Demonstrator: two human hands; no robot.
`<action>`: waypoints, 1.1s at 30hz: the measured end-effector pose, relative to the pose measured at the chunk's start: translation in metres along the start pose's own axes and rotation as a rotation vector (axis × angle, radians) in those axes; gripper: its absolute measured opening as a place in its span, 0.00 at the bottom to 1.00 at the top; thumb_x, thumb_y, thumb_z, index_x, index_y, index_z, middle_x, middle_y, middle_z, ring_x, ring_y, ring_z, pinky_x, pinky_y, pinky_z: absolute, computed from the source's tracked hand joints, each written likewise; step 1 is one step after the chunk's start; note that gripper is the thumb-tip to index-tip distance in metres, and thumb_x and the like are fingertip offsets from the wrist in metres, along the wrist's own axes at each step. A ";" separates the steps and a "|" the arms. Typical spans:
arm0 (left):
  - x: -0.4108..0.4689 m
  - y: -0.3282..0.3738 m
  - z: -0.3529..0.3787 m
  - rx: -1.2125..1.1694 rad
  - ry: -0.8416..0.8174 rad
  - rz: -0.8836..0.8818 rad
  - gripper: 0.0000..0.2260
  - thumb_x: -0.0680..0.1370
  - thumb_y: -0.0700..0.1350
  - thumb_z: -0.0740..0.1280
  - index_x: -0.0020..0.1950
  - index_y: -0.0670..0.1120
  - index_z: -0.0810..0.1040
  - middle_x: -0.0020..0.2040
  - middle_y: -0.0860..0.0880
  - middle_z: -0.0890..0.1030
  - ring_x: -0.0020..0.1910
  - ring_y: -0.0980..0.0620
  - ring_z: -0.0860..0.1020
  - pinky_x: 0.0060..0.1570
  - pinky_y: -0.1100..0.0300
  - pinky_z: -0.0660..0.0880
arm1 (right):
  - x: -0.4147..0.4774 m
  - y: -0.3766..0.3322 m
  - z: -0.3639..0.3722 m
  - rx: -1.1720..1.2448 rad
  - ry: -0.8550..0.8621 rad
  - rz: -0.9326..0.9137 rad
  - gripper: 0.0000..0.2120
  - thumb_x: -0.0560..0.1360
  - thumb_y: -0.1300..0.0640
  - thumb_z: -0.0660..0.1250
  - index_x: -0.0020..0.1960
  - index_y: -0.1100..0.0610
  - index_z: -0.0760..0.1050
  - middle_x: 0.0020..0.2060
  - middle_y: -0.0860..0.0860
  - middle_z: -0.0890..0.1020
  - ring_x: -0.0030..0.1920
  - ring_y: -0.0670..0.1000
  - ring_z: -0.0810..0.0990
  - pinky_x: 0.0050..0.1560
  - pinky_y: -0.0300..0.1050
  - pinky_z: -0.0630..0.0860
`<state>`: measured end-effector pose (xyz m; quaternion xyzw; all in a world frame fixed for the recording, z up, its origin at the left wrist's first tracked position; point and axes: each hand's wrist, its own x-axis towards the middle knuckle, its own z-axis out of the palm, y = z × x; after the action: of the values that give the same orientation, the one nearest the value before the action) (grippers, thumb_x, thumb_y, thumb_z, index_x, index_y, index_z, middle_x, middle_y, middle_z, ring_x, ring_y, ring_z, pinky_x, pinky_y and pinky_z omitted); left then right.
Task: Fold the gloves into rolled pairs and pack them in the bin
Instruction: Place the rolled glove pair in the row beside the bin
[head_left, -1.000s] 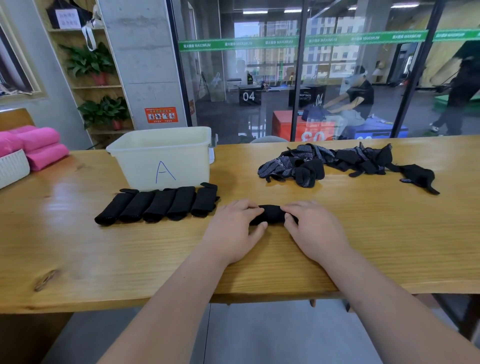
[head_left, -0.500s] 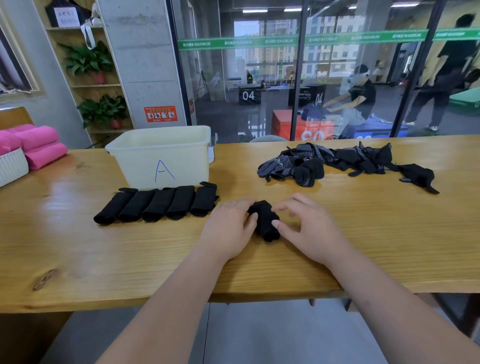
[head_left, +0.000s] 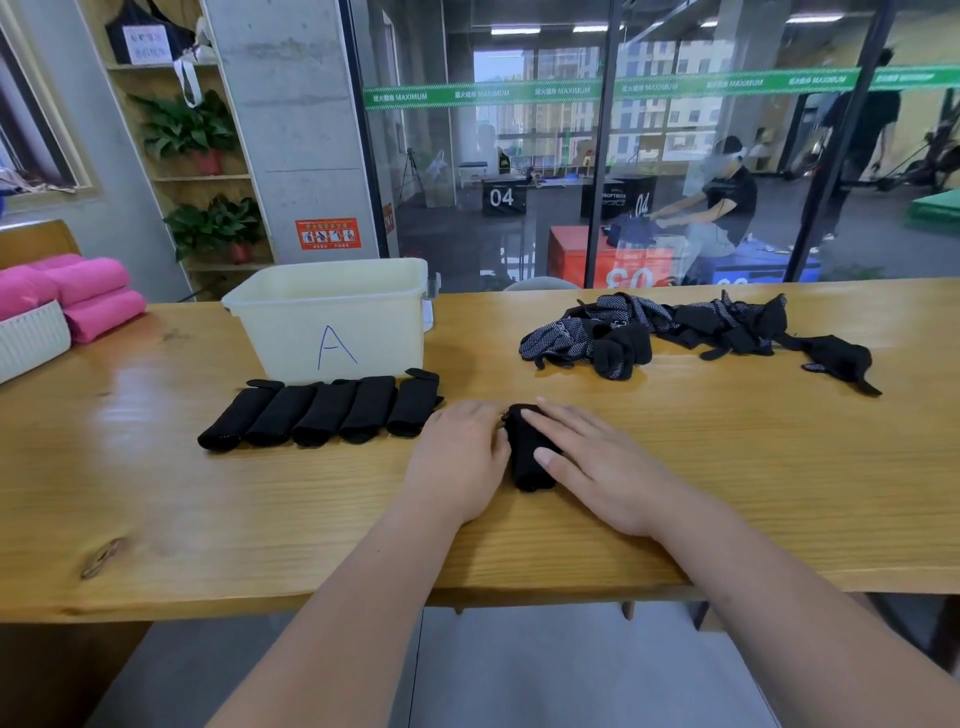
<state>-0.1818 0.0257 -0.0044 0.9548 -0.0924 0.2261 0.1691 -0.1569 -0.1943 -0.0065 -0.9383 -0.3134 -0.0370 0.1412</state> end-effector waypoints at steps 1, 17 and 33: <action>0.001 -0.001 0.002 0.042 0.004 0.010 0.16 0.86 0.48 0.60 0.71 0.51 0.78 0.65 0.52 0.82 0.66 0.50 0.76 0.70 0.52 0.70 | 0.001 0.000 0.001 -0.034 -0.013 0.002 0.30 0.85 0.32 0.43 0.85 0.36 0.46 0.84 0.38 0.50 0.84 0.46 0.47 0.83 0.54 0.54; -0.011 -0.040 -0.023 0.357 -0.056 0.007 0.23 0.87 0.56 0.51 0.80 0.51 0.69 0.81 0.49 0.69 0.82 0.48 0.62 0.83 0.46 0.53 | 0.009 -0.011 -0.003 -0.024 -0.023 0.045 0.33 0.82 0.29 0.38 0.85 0.37 0.48 0.83 0.39 0.57 0.84 0.47 0.52 0.82 0.55 0.55; -0.010 -0.074 -0.020 0.189 -0.089 -0.307 0.28 0.85 0.60 0.49 0.86 0.54 0.57 0.86 0.51 0.55 0.86 0.48 0.47 0.83 0.42 0.44 | 0.133 -0.057 0.032 -0.110 -0.041 0.197 0.31 0.86 0.35 0.42 0.86 0.44 0.45 0.85 0.46 0.52 0.85 0.57 0.48 0.82 0.63 0.51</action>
<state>-0.1800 0.1025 -0.0135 0.9784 0.0689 0.1628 0.1070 -0.0848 -0.0650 -0.0028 -0.9714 -0.2202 -0.0209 0.0859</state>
